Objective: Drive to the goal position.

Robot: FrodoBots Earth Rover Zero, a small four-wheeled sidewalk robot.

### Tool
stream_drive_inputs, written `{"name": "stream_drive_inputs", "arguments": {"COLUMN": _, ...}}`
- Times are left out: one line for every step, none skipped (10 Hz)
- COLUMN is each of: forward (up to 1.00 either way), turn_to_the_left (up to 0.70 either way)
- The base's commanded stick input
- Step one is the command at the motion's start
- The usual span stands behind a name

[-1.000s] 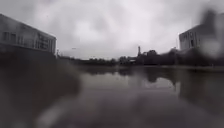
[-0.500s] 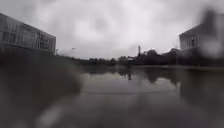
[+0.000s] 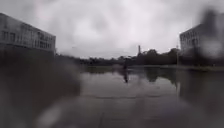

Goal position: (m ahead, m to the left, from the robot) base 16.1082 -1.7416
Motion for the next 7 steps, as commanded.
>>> {"name": "stream_drive_inputs", "arguments": {"forward": 0.70, "turn_to_the_left": 0.00}}
{"name": "stream_drive_inputs", "arguments": {"forward": 0.70, "turn_to_the_left": 0.00}}
{"name": "stream_drive_inputs", "arguments": {"forward": 0.70, "turn_to_the_left": 0.00}}
{"name": "stream_drive_inputs", "arguments": {"forward": 0.70, "turn_to_the_left": 0.00}}
{"name": "stream_drive_inputs", "arguments": {"forward": 0.70, "turn_to_the_left": 0.00}}
{"name": "stream_drive_inputs", "arguments": {"forward": 0.70, "turn_to_the_left": 0.00}}
{"name": "stream_drive_inputs", "arguments": {"forward": 0.70, "turn_to_the_left": 0.00}}
